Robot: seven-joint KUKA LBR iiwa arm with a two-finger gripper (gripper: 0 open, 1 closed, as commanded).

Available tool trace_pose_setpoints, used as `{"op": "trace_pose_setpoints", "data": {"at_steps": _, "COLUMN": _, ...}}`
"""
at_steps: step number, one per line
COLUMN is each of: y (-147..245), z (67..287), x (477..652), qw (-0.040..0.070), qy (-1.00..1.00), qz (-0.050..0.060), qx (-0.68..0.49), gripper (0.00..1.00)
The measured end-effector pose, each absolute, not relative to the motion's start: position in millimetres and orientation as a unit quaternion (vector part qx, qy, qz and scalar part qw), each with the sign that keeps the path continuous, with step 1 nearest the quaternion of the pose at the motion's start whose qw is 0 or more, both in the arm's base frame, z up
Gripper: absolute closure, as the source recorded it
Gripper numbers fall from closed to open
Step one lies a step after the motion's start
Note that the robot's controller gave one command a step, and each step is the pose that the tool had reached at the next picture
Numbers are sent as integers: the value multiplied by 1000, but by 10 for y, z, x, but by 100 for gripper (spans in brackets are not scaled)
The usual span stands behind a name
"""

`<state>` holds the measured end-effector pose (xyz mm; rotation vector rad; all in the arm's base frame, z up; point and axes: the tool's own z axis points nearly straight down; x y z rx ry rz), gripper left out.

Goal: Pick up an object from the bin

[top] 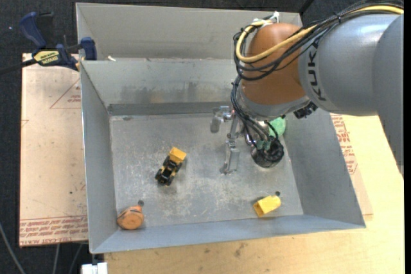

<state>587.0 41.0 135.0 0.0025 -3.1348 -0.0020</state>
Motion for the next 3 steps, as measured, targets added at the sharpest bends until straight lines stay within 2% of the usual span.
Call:
{"op": "trace_pose_setpoints", "data": {"at_steps": 1, "y": 408, "z": 1398, "x": 5887, "qw": -1, "qy": -1000, "qz": -1, "qx": 0, "gripper": 0}}
{"op": "trace_pose_setpoints", "data": {"at_steps": 2, "y": 866, "z": 1084, "x": 5899, "qw": -1, "qy": -998, "qz": 0, "qx": 58, "gripper": 0}}
{"op": "trace_pose_setpoints", "data": {"at_steps": 3, "y": 1248, "z": 1327, "x": 5619, "qw": -1, "qy": -993, "qz": -1, "qx": 121, "gripper": 0}}
